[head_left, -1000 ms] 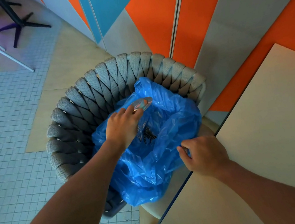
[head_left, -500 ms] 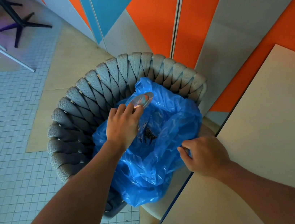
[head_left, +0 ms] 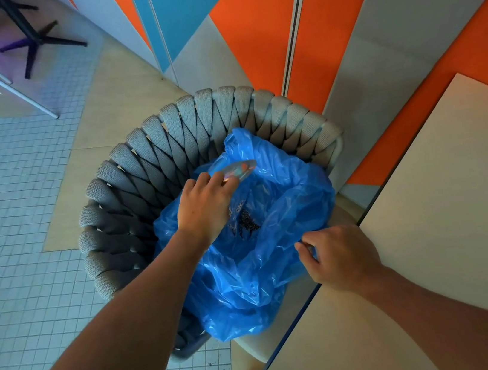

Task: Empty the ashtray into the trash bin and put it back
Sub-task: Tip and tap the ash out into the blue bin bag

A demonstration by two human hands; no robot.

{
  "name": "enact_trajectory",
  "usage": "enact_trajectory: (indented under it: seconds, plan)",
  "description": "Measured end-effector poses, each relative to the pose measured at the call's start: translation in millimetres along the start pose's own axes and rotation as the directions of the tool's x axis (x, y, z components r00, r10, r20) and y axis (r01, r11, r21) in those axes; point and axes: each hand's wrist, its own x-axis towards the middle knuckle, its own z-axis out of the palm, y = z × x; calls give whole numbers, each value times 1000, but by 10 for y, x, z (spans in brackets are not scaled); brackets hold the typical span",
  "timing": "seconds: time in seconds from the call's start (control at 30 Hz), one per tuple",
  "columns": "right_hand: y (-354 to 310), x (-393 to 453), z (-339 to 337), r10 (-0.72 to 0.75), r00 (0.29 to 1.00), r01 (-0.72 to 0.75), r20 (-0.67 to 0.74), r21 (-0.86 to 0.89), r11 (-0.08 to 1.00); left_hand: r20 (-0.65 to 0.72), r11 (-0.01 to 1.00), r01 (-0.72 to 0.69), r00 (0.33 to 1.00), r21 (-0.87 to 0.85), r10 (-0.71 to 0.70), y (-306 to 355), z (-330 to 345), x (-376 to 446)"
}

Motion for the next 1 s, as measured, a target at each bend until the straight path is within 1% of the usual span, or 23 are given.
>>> enact_trajectory:
  seconds: [0.07, 0.1, 0.23, 0.3, 0.43, 0.57, 0.67, 0.73, 0.83, 1.0]
  plan:
    - [-2, 2, -2, 1, 1000, -1, 4, 7, 1000, 42, 1000, -14, 999, -3, 14, -3, 14, -10]
    - [-5, 0, -4, 4, 1000, -4, 6, 13, 1000, 40, 1000, -15, 999, -5, 16, -8, 14, -18]
    - [-3, -3, -10, 6, 1000, -6, 10, 19, 1000, -42, 1000, 20, 999, -6, -20, -15, 2, -31]
    - [-14, 0, -17, 4, 1000, -4, 5, 16, 1000, -55, 1000, 22, 998, -8, -22, -14, -1, -28]
    - [-17, 0, -24, -1, 1000, 1, 6, 10, 1000, 38, 994, -108, 993, 1, 108, 16, 9, -45]
    - [-12, -5, -23, 1, 1000, -1, 1, 10, 1000, 13, 999, -51, 999, 20, 50, 17, -2, -52]
    - [-15, -2, -26, -1, 1000, 1, 1, 14, 1000, -45, 999, -31, 998, 17, 32, 9, -9, -42]
    - [-17, -1, -26, -1, 1000, 1, -3, 19, 1000, -57, 998, -62, 996, 16, 62, 9, -5, -32]
    - [-19, 2, -31, -3, 1000, 3, -5, 12, 1000, -30, 990, -142, 989, -19, 142, 17, 14, -55]
    - [-14, -6, -28, -4, 1000, 4, -14, 7, 1000, -20, 995, -92, 995, 31, 93, 22, 0, -58]
